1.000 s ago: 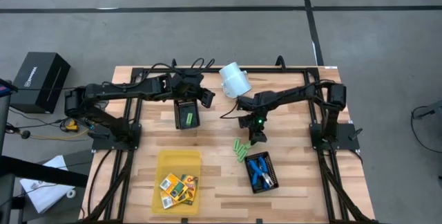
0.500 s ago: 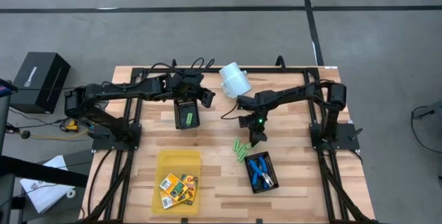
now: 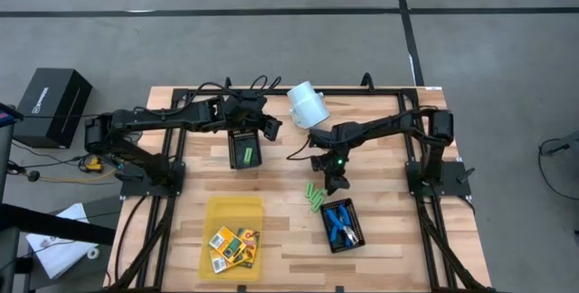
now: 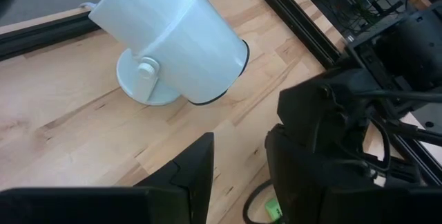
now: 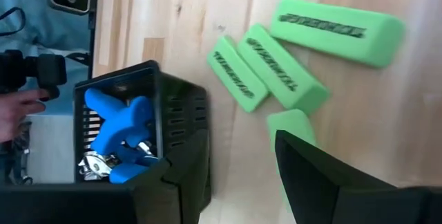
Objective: Pick & Place School Supplies
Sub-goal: Put the green eraser into the top black bin
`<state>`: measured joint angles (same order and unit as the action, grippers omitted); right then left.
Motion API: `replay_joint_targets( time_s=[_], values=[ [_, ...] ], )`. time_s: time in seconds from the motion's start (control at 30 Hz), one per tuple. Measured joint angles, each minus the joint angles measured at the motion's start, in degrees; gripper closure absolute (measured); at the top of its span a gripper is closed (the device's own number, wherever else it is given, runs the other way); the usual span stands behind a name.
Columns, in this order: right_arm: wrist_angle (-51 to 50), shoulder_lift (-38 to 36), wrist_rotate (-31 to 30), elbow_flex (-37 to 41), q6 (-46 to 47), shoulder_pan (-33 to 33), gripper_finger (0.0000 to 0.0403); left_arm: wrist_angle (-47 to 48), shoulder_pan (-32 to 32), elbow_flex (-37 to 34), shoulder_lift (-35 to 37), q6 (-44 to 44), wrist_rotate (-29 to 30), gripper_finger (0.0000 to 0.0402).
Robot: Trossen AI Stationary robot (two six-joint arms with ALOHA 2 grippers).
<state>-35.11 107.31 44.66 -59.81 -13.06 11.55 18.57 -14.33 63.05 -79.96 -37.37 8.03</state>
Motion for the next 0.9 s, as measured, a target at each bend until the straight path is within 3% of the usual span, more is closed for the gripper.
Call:
replay_joint_targets(
  time_s=[0.53,0.9],
  values=[
    [0.01,0.04,-1.40,0.00,0.02,0.31,0.0243,-0.34,0.00,-1.03,-0.02,-0.15,0.00,0.0273],
    [0.28,4.46,0.48,-0.22,0.11,0.55,0.0246,-0.51,0.00,-1.03,-0.02,-0.16,0.00,0.0273]
  ],
)
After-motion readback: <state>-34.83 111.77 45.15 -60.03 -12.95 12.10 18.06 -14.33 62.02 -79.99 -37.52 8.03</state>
